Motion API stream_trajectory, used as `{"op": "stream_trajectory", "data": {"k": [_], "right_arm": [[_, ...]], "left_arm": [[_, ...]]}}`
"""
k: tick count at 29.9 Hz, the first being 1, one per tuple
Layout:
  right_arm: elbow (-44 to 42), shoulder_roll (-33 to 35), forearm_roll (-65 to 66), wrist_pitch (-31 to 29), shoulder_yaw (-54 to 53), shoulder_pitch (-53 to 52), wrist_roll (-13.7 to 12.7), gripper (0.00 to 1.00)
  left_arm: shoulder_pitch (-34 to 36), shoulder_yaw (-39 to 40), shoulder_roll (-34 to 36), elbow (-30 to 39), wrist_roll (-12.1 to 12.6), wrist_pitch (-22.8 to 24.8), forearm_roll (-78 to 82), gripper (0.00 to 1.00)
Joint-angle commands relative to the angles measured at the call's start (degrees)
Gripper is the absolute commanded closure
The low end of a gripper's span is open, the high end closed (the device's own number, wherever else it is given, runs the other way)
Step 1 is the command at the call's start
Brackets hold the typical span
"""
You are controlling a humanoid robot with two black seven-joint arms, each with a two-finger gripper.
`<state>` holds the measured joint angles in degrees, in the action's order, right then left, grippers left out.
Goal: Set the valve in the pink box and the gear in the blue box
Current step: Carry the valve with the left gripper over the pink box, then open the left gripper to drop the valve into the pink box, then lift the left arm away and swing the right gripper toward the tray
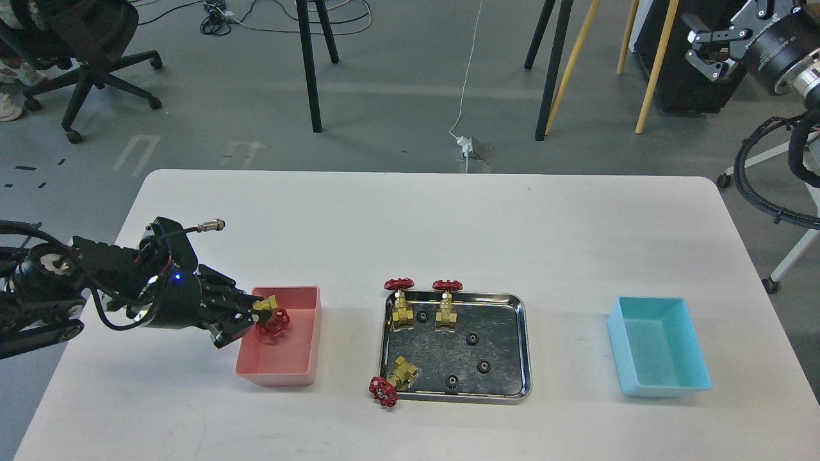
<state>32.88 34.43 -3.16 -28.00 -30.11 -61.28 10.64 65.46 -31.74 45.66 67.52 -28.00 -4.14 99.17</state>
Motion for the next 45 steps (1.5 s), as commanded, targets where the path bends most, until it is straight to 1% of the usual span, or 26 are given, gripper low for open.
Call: {"op": "stream_trajectory", "data": {"k": [1,9,14,17,20,25,27,29,31,36,41,44,45], "right_arm": [[-0.01,0.11,-0.09,0.0,-0.13,0.11,0.0,0.01],[0.08,0.55,-0.09,0.0,-0.21,0.9,0.0,0.01],[0.16,0.55,-0.18,0.0,-0.3,0.9,0.0,0.01],[0.16,0.64,-0.18,0.0,-0.39,0.9,0.0,0.01],[0.16,0.55,-0.18,0.0,-0.3,0.9,0.0,0.01],[0.95,0.81,0.17,0.0,0.22,0.55,0.0,0.01],[2.09,1.69,1.57,0.0,0.49,0.37,-0.09,0.01],[3.67,2.92,5.17,0.0,0.66,0.37,-0.53,0.01],[5.43,3.71,10.95,0.0,1.37,0.11,-1.14,0.01],[9.04,6.17,25.37,0.0,2.16,0.2,-1.15,0.01],[15.36,8.72,40.93,0.0,3.73,0.99,-1.06,0.01],[21.94,11.18,47.71,0.0,7.69,0.99,-1.06,0.01],[24.66,12.49,49.12,0.0,9.0,0.99,-1.06,0.01]], "left_arm": [[-0.07,0.01,-0.05,-0.02,0.0,-0.25,-0.03,0.77],[-0.07,0.01,-0.05,0.24,0.0,-0.87,-0.03,0.65],[-0.07,0.01,-0.05,0.42,0.0,-0.96,-0.03,0.57],[-0.07,0.01,0.04,0.51,0.0,-0.96,-0.03,0.54],[0.19,0.18,0.13,0.68,0.0,-0.96,-0.38,0.48],[0.02,5.88,1.35,1.82,0.0,-0.61,-0.91,0.35],[0.02,8.17,2.49,3.05,0.0,-0.34,-2.31,0.32],[0.2,9.84,4.16,4.54,0.0,-0.25,-4.24,0.29],[0.37,11.6,5.57,5.95,0.0,-0.25,-6.44,0.28],[0.2,16.96,7.16,7.8,0.0,0.53,-13.9,0.26],[0.11,21.18,6.28,9.03,0.0,2.64,-26.9,0.24],[-0.07,26.18,3.83,9.91,0.0,4.57,-36.65,0.24],[-0.15,27.85,2.77,9.91,0.0,5.88,-40.16,0.24]]}}
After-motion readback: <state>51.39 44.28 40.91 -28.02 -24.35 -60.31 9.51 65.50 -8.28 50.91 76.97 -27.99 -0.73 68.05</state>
